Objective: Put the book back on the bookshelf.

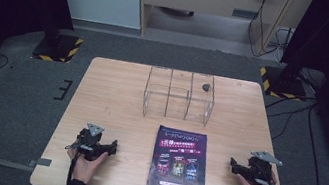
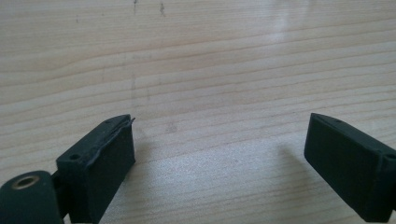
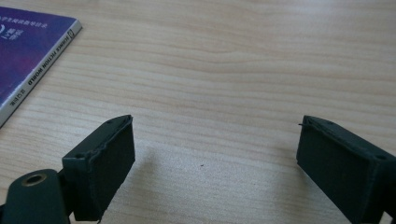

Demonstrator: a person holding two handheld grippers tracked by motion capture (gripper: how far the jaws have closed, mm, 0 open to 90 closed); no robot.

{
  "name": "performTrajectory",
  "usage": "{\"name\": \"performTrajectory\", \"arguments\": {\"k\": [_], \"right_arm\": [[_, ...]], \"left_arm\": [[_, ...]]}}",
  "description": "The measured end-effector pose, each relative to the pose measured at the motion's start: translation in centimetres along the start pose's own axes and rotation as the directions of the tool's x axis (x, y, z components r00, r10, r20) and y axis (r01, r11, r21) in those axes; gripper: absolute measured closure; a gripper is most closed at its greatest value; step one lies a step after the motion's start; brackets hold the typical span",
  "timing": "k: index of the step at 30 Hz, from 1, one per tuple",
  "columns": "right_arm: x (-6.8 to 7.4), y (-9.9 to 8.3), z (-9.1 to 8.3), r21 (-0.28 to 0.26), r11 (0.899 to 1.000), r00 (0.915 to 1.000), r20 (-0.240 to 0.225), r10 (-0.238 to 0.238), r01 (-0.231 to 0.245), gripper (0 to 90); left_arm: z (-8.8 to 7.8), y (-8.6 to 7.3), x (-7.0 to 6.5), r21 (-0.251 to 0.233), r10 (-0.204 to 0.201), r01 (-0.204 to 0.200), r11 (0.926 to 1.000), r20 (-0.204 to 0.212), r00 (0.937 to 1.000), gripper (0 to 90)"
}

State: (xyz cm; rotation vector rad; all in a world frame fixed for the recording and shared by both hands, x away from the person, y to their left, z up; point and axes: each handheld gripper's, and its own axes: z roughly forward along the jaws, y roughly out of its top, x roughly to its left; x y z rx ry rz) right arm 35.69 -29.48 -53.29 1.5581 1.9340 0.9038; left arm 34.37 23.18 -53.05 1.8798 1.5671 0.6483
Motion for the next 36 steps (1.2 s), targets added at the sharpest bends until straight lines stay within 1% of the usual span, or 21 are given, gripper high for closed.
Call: {"name": "performTrajectory", "arguments": {"k": [1,3,4,5,7,9,12,13,15,17,18,19,22,24,25,27,31,32,33,34,36], "right_arm": [[0.0,0.1,-0.1,-0.017,1.000,1.0000,-0.002,-0.008,0.008,11.4],[0.1,0.2,-0.4,-0.035,0.999,0.9999,-0.011,0.001,-0.002,10.6],[0.1,0.2,-0.5,-0.041,0.999,0.9998,-0.019,0.005,-0.005,10.6],[0.2,0.3,-0.6,-0.047,0.999,0.9997,-0.025,0.005,-0.006,10.8],[0.3,0.4,-0.7,-0.060,0.998,0.9996,-0.026,0.003,-0.005,11.5],[0.4,0.5,-0.9,-0.068,0.998,0.9997,-0.026,0.000,-0.001,12.3],[0.7,0.7,-1.1,-0.089,0.996,0.9994,-0.035,-0.007,0.003,13.1],[0.8,0.7,-1.1,-0.092,0.996,0.9994,-0.035,-0.008,0.004,13.1],[0.9,0.8,-1.2,-0.091,0.996,0.9990,-0.045,-0.008,0.003,12.7],[1.0,0.8,-1.2,-0.091,0.996,0.9989,-0.048,-0.002,-0.002,12.6],[1.0,0.9,-1.2,-0.093,0.996,0.9986,-0.053,-0.005,0.000,12.6],[1.2,0.9,-1.2,-0.097,0.995,0.9983,-0.058,-0.009,0.004,12.6],[1.4,1.0,-1.3,-0.095,0.995,0.9978,-0.066,-0.011,0.005,12.6],[1.8,1.2,-1.4,-0.107,0.994,0.9971,-0.075,-0.014,0.006,12.6],[1.8,1.2,-1.4,-0.107,0.994,0.9971,-0.075,-0.014,0.006,12.6],[2.2,1.4,-1.8,-0.133,0.991,0.9960,-0.083,-0.032,0.021,12.7],[2.6,1.7,-2.0,-0.149,0.989,0.9949,-0.094,-0.038,0.024,12.8],[3.0,1.9,-2.2,-0.154,0.988,0.9936,-0.105,-0.043,0.027,12.9],[3.2,2.0,-2.3,-0.154,0.988,0.9925,-0.114,-0.045,0.027,12.9],[3.4,2.1,-2.4,-0.161,0.986,0.9921,-0.113,-0.054,0.036,12.9],[3.8,2.4,-2.6,-0.176,0.984,0.9909,-0.122,-0.056,0.034,13.2]], "left_arm": [[-0.2,0.1,-0.1,-0.009,-0.001,0.001,1.0000,0.002,1.0000,9.7],[-0.8,0.3,-0.5,-0.036,0.000,0.001,0.9993,0.016,0.9999,12.1],[-1.0,0.4,-0.6,-0.047,0.000,0.001,0.9989,0.022,0.9998,12.2],[-1.0,0.4,-0.6,-0.047,0.000,0.001,0.9989,0.022,0.9998,12.1],[-1.6,0.5,-1.0,-0.074,0.005,-0.002,0.9972,0.033,0.9994,12.1],[-1.8,0.6,-1.2,-0.083,0.004,-0.001,0.9966,0.040,0.9992,12.3],[-2.5,0.8,-1.9,-0.102,0.007,0.000,0.9948,0.063,0.9980,13.3],[-2.5,0.8,-1.9,-0.102,0.007,0.000,0.9948,0.063,0.9980,13.6],[-2.7,0.9,-2.4,-0.111,0.014,-0.004,0.9938,0.081,0.9966,14.2],[-2.8,1.0,-2.6,-0.117,0.012,-0.001,0.9931,0.086,0.9962,15.0],[-2.9,1.0,-2.7,-0.122,0.010,0.002,0.9925,0.094,0.9955,15.0],[-3.0,1.0,-2.9,-0.132,0.000,0.014,0.9912,0.109,0.9940,15.4],[-3.1,1.1,-3.0,-0.138,0.000,0.016,0.9903,0.115,0.9934,15.7],[-3.1,1.1,-3.1,-0.135,0.005,0.011,0.9908,0.118,0.9930,15.7],[-3.1,1.1,-3.2,-0.134,0.004,0.012,0.9909,0.121,0.9927,15.7],[-3.2,1.1,-3.2,-0.135,0.000,0.017,0.9907,0.126,0.9920,15.7],[-3.5,1.2,-3.4,-0.148,-0.006,0.027,0.9886,0.138,0.9905,15.6],[-3.6,1.2,-3.4,-0.149,-0.008,0.029,0.9884,0.143,0.9897,15.6],[-3.6,1.3,-3.5,-0.151,-0.005,0.028,0.9881,0.147,0.9892,15.6],[-3.6,1.3,-3.7,-0.151,0.001,0.022,0.9882,0.146,0.9892,15.6],[-3.7,1.4,-4.1,-0.163,0.012,0.013,0.9865,0.153,0.9881,15.6]]}}
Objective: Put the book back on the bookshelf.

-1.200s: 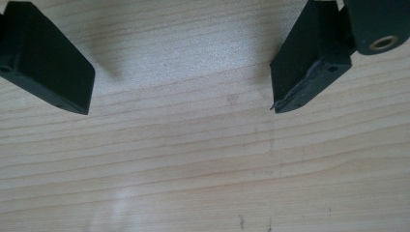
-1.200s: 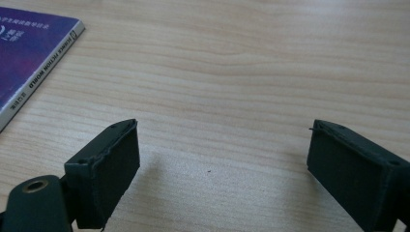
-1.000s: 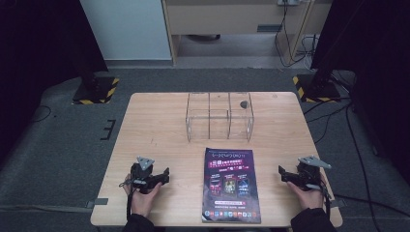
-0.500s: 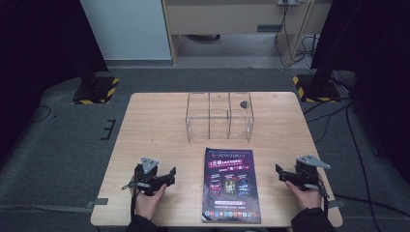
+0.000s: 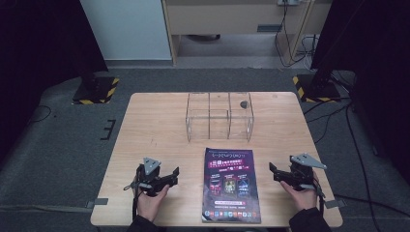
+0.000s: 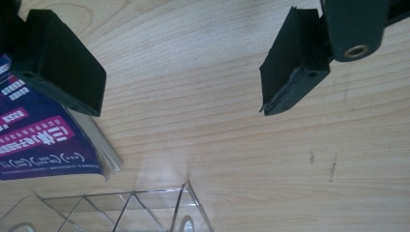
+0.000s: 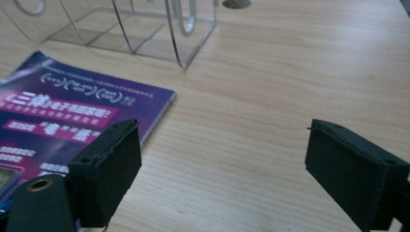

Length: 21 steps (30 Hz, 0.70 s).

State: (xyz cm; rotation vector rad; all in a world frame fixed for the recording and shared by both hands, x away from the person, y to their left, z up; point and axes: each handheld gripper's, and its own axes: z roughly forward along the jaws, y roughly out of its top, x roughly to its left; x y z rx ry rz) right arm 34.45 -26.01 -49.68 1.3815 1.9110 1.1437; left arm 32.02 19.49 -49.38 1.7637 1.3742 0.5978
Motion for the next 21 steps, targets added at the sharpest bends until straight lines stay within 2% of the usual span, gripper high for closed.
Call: {"name": "performTrajectory", "arguments": {"k": [7,12,16,18,21], "right_arm": [[0.9,1.0,-0.2,-0.038,0.999,0.9994,-0.027,-0.024,0.023,12.6],[1.4,1.6,-0.2,-0.046,0.999,0.9980,-0.061,-0.013,0.011,11.4],[1.8,2.3,-0.2,-0.055,0.998,0.9962,-0.087,-0.003,-0.002,11.4],[1.9,2.5,-0.2,-0.054,0.999,0.9956,-0.093,-0.001,-0.004,11.3],[2.5,2.9,0.0,-0.039,0.999,0.9951,-0.095,-0.025,0.021,12.1]], "left_arm": [[0.0,0.3,-0.8,-0.027,0.005,-0.005,0.9996,0.019,0.9998,17.8],[0.2,0.7,-1.4,-0.040,0.020,-0.019,0.9990,0.032,0.9993,18.3],[0.3,1.0,-1.7,-0.048,0.017,-0.015,0.9987,0.041,0.9990,19.3],[0.4,1.2,-2.0,-0.051,0.016,-0.014,0.9986,0.048,0.9987,20.0],[0.6,1.2,-2.6,-0.045,0.016,-0.013,0.9989,0.067,0.9976,20.7]]}}
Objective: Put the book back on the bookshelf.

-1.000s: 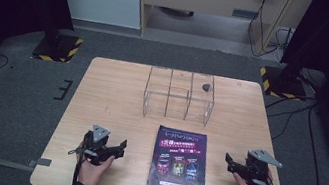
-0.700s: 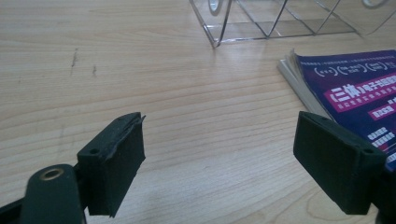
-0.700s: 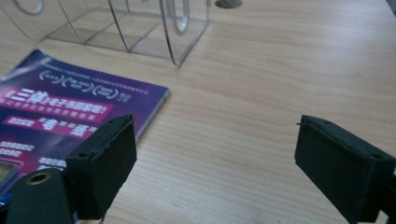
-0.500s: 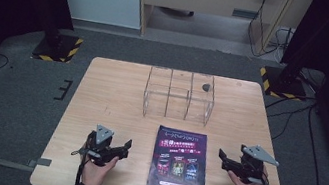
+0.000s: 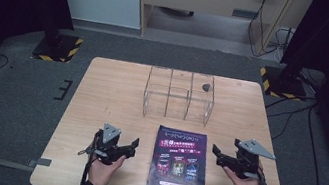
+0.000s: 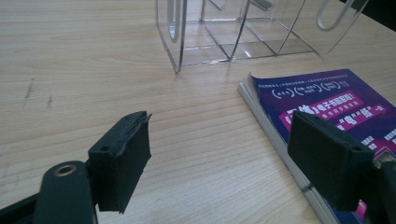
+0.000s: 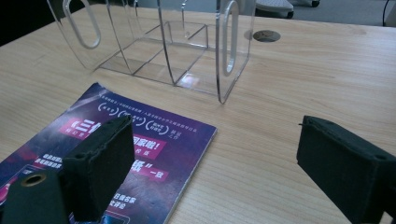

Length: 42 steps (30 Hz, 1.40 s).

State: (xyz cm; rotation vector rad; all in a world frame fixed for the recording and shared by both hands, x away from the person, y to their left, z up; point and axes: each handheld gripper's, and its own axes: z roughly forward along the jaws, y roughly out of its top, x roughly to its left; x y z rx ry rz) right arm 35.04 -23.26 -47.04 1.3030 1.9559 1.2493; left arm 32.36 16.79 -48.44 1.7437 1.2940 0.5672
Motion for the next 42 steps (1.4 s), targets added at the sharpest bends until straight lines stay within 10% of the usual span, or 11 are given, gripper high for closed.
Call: {"name": "performTrajectory", "arguments": {"k": [42], "right_arm": [[2.6,-3.4,3.5,0.162,0.986,0.9956,-0.092,-0.020,0.035,16.5]], "left_arm": [[5.3,-1.8,-5.5,0.158,0.066,-0.084,0.9839,0.115,0.9911,29.5]]}}
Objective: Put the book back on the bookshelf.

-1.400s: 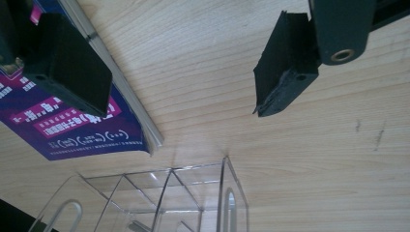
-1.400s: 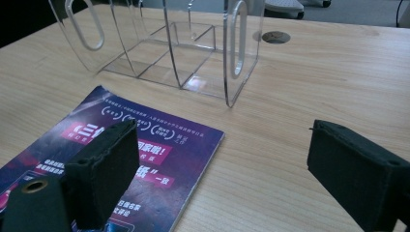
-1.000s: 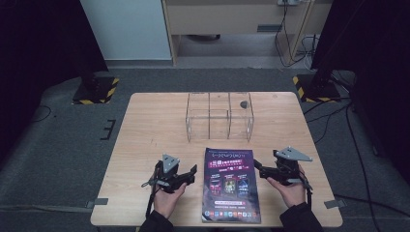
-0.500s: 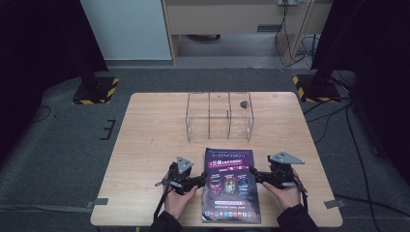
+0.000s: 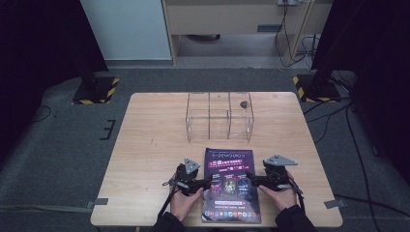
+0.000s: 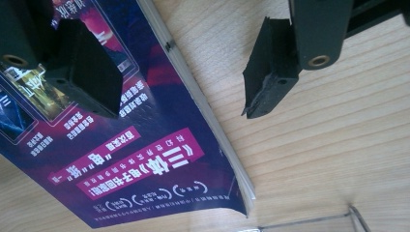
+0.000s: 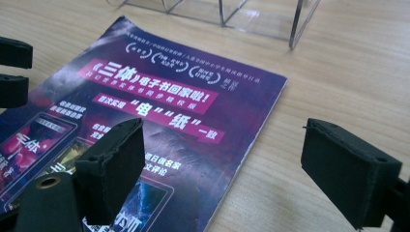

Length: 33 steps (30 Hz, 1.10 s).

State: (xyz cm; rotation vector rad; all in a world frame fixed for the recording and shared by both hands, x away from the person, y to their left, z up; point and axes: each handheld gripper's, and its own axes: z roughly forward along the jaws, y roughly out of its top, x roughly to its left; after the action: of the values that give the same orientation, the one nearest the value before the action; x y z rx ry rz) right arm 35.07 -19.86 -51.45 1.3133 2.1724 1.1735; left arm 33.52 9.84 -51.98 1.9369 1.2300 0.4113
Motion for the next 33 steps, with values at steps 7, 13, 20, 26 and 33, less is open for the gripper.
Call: {"name": "performTrajectory", "arguments": {"k": [7,13,20,26,33], "right_arm": [[0.5,-0.4,0.6,0.037,0.999,0.9998,-0.008,-0.018,0.018,18.0],[0.8,-0.6,1.1,0.057,0.998,0.9994,-0.020,-0.030,0.031,19.8],[0.8,-1.1,1.4,0.065,0.998,0.9995,-0.030,-0.002,0.004,21.2],[0.9,-1.2,1.7,0.070,0.997,0.9994,-0.035,-0.008,0.010,21.8],[1.1,-1.4,1.9,0.066,0.998,0.9987,-0.050,-0.004,0.007,23.8]], "left_arm": [[0.5,-0.1,-0.3,0.013,0.000,0.000,0.9999,0.012,0.9999,30.6],[0.9,-0.2,-0.6,0.024,0.003,-0.004,0.9997,0.016,0.9999,32.1],[1.3,-0.3,-1.0,0.032,-0.005,0.004,0.9995,0.032,0.9995,33.7],[1.6,-0.4,-1.2,0.031,0.006,-0.007,0.9995,0.036,0.9993,33.0],[1.7,-0.4,-1.4,0.021,-0.002,0.001,0.9998,0.027,0.9996,32.9]]}}
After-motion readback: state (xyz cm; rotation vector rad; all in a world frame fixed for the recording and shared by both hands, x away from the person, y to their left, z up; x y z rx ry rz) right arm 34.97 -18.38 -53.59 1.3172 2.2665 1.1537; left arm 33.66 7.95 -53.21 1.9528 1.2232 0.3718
